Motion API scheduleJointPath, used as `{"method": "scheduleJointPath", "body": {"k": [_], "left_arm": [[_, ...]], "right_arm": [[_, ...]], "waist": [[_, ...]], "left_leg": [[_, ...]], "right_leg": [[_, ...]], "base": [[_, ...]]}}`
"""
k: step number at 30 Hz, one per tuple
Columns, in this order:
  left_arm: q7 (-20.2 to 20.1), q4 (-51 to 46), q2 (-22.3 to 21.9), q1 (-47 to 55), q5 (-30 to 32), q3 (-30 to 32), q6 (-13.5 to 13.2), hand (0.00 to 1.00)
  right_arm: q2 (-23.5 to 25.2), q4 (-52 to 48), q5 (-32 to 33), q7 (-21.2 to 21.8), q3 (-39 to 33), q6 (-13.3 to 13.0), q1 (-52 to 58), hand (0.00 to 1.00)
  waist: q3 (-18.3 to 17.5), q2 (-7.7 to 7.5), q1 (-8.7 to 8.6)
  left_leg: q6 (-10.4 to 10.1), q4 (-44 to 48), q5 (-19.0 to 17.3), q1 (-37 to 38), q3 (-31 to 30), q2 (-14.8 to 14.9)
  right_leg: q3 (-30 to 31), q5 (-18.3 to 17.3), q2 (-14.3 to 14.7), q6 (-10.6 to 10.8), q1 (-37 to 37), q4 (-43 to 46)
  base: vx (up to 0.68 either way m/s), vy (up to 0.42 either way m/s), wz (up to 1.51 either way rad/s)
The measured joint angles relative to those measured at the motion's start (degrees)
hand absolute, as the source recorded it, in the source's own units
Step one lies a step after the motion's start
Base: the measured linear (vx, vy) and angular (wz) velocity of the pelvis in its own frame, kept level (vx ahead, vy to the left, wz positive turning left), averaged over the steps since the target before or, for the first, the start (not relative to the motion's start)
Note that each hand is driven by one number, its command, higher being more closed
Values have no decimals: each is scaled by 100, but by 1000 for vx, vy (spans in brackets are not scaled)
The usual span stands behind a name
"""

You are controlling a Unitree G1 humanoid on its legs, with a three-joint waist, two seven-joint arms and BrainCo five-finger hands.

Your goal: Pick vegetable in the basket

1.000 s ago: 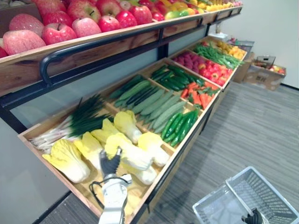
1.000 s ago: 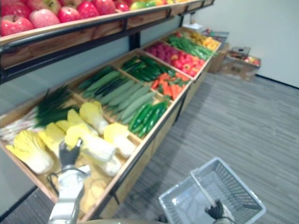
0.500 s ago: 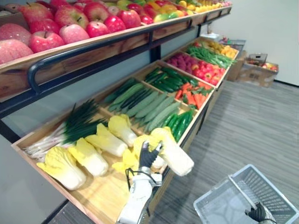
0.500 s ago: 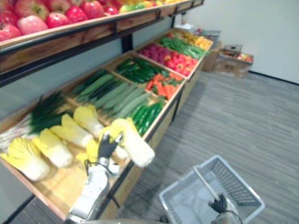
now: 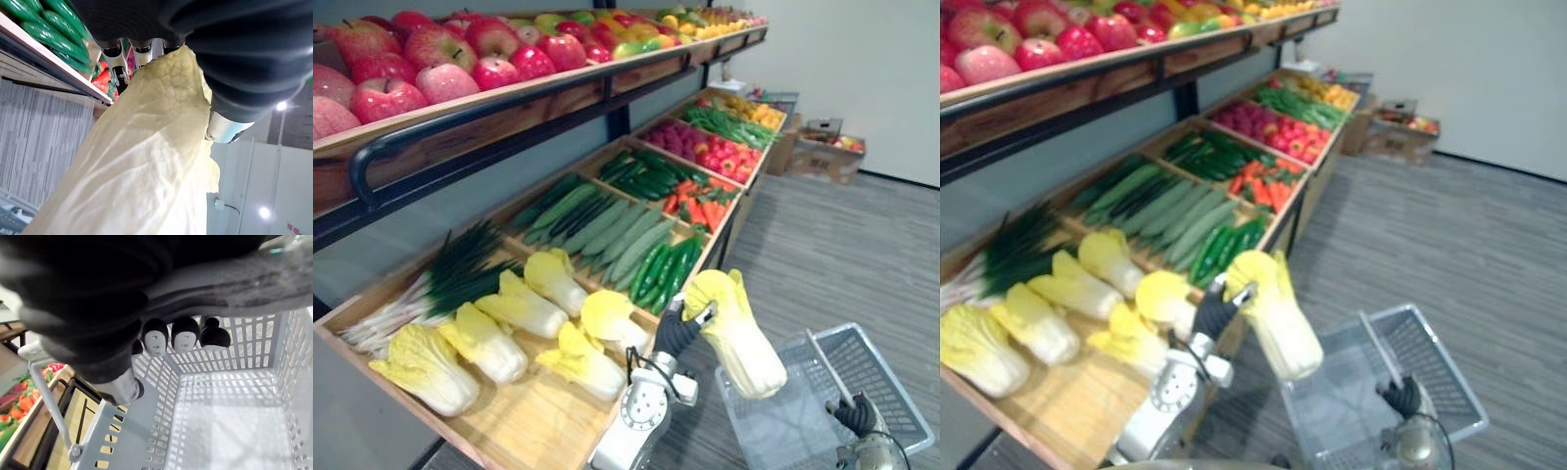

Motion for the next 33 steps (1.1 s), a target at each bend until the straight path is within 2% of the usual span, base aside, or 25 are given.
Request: {"method": "scheduleJointPath", "body": {"k": [8, 12, 17, 20, 29, 31, 33], "left_arm": [[-491, 62, 214, -162, 6, -540, -2, 100], [-540, 471, 209, -296, 81, -766, -1, 100], [-546, 1001, 172, -371, 527, -935, 1, 100], [-511, 1407, 86, -534, 896, -1052, 4, 100], [-61, 2262, -52, -772, 1622, -1204, 16, 100], [48, 2384, -67, -773, 1705, -1215, 17, 100], [158, 2592, -90, -778, 1842, -1233, 19, 100]], "right_arm": [[34, -995, 406, 111, 5, 16, -37, 100], [214, -1414, 580, 112, 10, 16, -31, 100], [405, -1911, 700, 230, 34, 9, 39, 100], [492, -2066, 857, 239, 48, 8, 181, 100], [603, -2152, 1235, 392, 408, 5, 594, 100], [678, -2152, 1290, 421, 440, 2, 645, 100], [686, -2151, 1352, 452, 536, 2, 674, 100]], "waist": [[211, 83, -22], [240, 78, -45], [259, 85, -46], [289, 44, -53], [325, -3, -69], [345, -37, -96], [364, -72, -203]], "left_leg": [[-103, 479, -256, 6, 361, 198], [-159, 612, -340, 29, 495, 294], [-196, 631, -379, 154, 760, 325], [-197, 630, -384, 162, 772, 321], [-179, 515, -374, 198, 824, 264], [-169, 509, -368, 195, 805, 243], [-141, 457, -349, 187, 754, 196]], "right_leg": [[314, 17, 168, -22, -80, 66], [419, 19, 262, -24, -92, 69], [625, 22, 348, -21, -113, 80], [635, 22, 351, -21, -118, 81], [687, 22, 331, -21, -162, 87], [678, 22, 309, -21, -159, 74], [630, 22, 262, -21, -145, 54]], "base": [[20, 1, -24], [26, -4, -18], [25, 2, -22], [0, 0, 0], [7, 1, -3], [9, 7, 4], [22, 22, 11]]}}
